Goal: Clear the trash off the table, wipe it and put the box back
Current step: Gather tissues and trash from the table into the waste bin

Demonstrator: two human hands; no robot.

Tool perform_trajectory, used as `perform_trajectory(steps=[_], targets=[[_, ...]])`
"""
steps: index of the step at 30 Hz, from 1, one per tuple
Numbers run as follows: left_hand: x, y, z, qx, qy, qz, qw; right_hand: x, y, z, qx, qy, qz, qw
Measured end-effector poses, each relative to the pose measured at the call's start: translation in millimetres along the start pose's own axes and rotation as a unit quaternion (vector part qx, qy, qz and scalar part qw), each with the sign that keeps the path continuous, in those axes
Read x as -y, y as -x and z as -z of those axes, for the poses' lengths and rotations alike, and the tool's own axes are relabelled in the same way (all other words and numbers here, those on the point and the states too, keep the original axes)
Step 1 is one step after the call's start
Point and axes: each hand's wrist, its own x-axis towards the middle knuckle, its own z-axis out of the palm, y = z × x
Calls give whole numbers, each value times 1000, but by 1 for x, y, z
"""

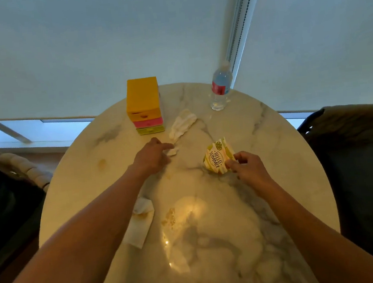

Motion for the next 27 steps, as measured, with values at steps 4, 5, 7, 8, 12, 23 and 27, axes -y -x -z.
perform_trajectory(steps=[4, 5, 7, 8, 12, 23, 27], targets=[[-6, 10, 4, -80, 10, -19, 997, -3, 17, 6, -9, -35, -15, 999], [-7, 16, 3, -102, 42, -19, 994, -3, 23, 7, -11, -48, -18, 999], [-11, 33, 0, -138, 113, 4, 984, -3, 36, 6, -10, -73, -26, 997], [-14, 44, -2, -153, 149, 32, 977, -2, 43, 5, -9, -81, -29, 996], [-29, 108, -13, -179, 305, 148, 923, -4, 77, -4, -22, -132, -45, 990], [-94, 314, -79, -2, 603, 179, 778, -69, 210, -14, -65, -221, -94, 969], [-111, 350, -116, 139, 659, 209, 709, -100, 251, -1, -84, -245, -121, 958]])
